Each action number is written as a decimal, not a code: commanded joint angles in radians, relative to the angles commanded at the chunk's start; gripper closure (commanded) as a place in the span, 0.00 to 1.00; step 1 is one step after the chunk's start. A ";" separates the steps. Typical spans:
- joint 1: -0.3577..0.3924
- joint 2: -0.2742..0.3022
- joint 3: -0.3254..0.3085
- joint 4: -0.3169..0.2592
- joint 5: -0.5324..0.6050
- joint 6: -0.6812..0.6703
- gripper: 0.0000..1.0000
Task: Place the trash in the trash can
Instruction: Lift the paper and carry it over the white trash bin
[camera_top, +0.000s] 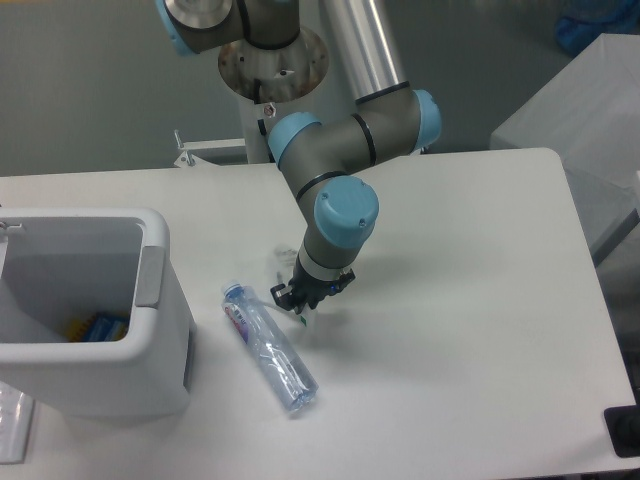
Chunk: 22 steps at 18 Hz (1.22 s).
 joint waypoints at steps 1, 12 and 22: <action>0.003 0.000 0.002 0.000 0.000 0.000 1.00; 0.132 0.155 0.204 -0.003 -0.196 -0.014 1.00; 0.080 0.307 0.345 0.011 -0.419 -0.133 1.00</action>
